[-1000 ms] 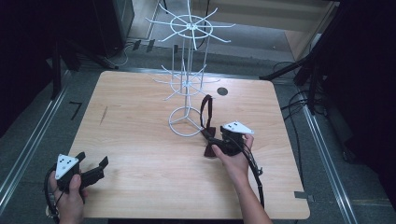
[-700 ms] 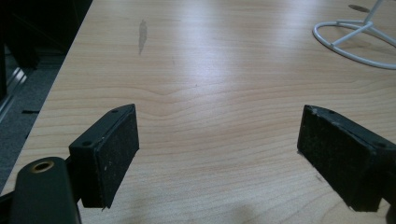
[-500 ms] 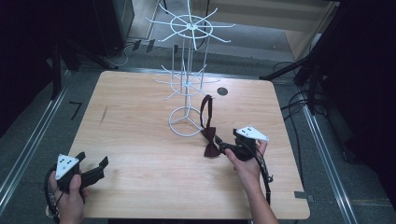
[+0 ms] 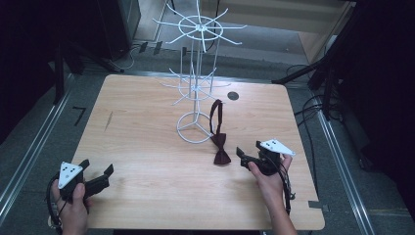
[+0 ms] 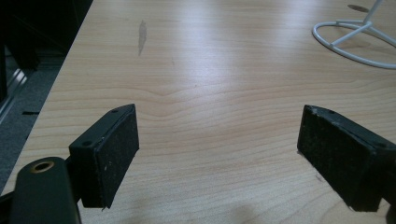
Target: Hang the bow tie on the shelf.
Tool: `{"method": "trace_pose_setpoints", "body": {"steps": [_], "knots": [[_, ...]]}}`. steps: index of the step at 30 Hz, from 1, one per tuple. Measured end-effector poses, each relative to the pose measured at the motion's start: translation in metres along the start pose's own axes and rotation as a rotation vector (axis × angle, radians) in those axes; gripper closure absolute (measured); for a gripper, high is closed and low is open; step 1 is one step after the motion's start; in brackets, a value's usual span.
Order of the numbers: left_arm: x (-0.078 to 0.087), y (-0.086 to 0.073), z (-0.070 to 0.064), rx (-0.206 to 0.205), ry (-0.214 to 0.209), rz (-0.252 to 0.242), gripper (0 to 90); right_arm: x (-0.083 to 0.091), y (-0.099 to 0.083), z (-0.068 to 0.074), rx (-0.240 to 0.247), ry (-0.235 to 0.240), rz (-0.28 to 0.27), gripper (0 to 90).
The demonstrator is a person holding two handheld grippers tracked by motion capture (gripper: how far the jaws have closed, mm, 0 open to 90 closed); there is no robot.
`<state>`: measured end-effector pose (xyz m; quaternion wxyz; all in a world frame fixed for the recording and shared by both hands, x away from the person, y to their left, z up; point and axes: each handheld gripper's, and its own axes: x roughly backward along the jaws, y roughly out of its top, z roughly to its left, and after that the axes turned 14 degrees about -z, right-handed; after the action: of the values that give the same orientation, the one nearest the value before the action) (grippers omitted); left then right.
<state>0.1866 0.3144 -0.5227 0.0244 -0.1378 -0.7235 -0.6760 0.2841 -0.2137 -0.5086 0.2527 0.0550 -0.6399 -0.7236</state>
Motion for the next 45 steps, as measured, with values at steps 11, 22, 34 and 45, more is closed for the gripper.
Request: {"method": "trace_pose_setpoints", "body": {"steps": [11,22,34,45], "knots": [[0.0,0.0,0.0,-0.004,-0.001,0.004,13.4,0.019,-0.012,-0.023,-0.033,-0.043,-0.006,16.3],[0.0,0.0,-0.001,-0.006,0.002,0.002,13.5,0.039,-0.023,-0.043,-0.062,-0.073,-0.011,15.7],[0.001,0.0,-0.001,-0.011,0.001,0.005,13.5,0.06,-0.035,-0.061,-0.08,-0.115,-0.006,15.5],[0.001,0.0,-0.001,-0.012,0.002,0.001,13.5,0.083,-0.043,-0.081,-0.088,-0.16,0.004,15.5]]}}
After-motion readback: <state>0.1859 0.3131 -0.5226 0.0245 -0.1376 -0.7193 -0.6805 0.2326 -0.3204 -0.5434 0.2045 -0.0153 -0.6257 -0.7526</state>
